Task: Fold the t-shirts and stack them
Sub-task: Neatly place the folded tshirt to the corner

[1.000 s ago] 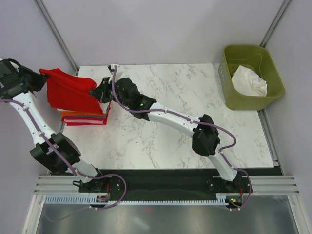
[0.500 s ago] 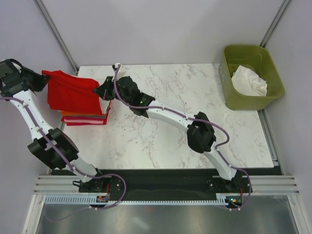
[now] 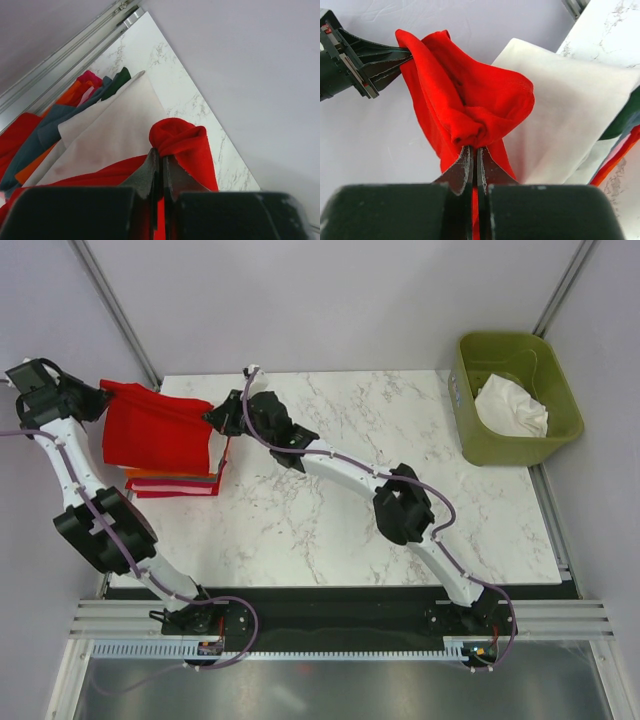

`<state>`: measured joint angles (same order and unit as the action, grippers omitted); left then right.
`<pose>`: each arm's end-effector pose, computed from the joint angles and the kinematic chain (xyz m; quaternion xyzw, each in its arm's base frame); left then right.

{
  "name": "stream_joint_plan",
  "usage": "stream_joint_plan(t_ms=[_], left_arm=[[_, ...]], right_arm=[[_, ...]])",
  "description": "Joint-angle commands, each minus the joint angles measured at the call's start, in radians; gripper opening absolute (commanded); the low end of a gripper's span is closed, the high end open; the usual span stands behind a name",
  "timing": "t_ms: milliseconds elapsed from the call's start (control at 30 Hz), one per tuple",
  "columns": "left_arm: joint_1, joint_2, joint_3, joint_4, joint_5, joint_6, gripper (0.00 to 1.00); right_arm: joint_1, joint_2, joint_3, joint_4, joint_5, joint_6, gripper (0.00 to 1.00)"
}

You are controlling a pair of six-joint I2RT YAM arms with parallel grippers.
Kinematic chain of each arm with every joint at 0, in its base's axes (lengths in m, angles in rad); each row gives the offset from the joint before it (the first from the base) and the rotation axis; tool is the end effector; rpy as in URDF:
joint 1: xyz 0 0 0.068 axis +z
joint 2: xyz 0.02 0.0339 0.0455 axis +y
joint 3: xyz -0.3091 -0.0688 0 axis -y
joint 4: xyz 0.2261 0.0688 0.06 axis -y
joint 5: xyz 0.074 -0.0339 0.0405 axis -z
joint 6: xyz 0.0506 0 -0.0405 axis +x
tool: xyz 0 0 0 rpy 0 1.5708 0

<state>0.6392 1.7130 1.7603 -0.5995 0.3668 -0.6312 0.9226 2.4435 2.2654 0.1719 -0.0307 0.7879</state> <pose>0.3239 0.2181 0.4265 -0.4378 0.7438 -0.1573 0.4800 0.3698 0.4908 0.3304 -0.0585 0.7069 0.5391 0.4542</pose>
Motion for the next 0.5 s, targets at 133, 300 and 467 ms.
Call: stream_joint_plan(t_ms=[133,300,467], left_arm=[[-0.03,0.155,-0.012,0.178,-0.054,-0.068,0.03],[-0.055,0.232,-0.001,0.222,-0.046,-0.076,0.33],[-0.064,0.258,0.033,0.23,-0.045,-0.085,0.73]], right_arm=[[-0.064,0.109,0.094,0.087,-0.021,0.057,0.0],[-0.09,0.189,0.109,0.158,-0.003,0.089,0.4],[-0.102,0.204,0.12,0.179,0.009,0.074,0.72]])
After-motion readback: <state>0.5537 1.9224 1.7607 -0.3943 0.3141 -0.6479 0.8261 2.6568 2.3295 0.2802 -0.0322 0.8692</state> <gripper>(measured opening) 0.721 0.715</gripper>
